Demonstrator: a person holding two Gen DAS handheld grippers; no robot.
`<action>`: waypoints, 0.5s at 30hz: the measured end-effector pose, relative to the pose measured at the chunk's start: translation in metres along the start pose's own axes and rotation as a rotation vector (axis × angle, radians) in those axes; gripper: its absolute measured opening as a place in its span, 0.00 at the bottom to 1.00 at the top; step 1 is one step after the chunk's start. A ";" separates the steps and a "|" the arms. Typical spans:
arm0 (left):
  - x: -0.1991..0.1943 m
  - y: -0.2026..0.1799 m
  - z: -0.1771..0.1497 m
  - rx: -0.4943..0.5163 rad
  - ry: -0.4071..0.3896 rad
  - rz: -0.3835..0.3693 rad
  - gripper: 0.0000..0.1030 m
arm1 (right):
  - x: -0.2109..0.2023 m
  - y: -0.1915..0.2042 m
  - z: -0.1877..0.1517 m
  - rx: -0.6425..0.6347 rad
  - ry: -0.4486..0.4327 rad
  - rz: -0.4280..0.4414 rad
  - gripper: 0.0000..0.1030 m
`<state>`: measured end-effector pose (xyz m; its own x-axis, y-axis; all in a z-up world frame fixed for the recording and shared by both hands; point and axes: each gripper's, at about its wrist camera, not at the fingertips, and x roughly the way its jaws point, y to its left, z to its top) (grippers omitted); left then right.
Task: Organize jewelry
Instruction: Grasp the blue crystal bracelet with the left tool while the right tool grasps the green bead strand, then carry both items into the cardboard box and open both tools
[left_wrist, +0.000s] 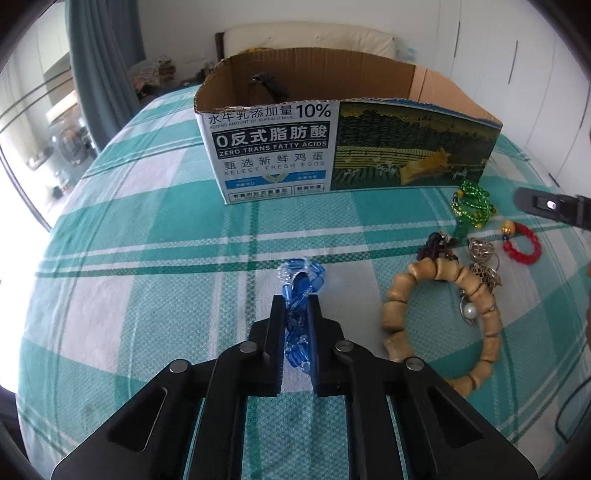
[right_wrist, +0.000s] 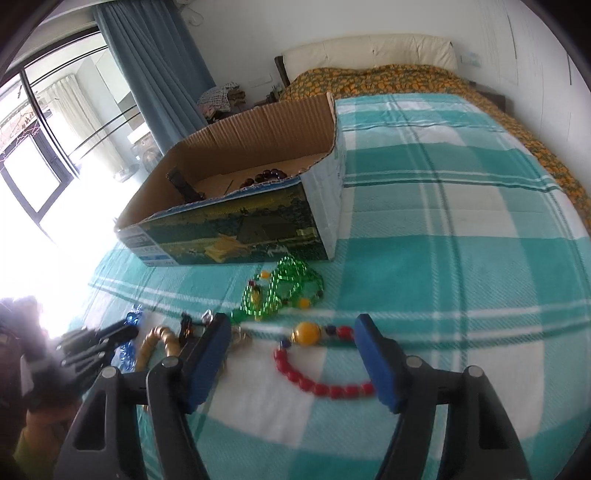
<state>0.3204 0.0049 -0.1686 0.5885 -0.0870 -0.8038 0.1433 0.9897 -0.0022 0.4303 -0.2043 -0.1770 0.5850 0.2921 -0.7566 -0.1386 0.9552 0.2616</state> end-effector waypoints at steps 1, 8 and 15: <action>0.000 0.001 0.000 -0.005 0.001 -0.014 0.09 | 0.014 0.003 0.007 -0.006 0.016 -0.022 0.69; -0.023 0.032 0.000 -0.103 -0.015 -0.118 0.08 | 0.018 0.007 0.012 -0.008 -0.003 0.008 0.16; -0.057 0.042 0.009 -0.135 -0.060 -0.223 0.08 | -0.053 0.022 0.012 -0.036 -0.075 0.093 0.00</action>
<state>0.3000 0.0508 -0.1174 0.6014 -0.3069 -0.7377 0.1694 0.9513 -0.2577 0.4062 -0.1994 -0.1242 0.6262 0.3765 -0.6827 -0.2230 0.9256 0.3060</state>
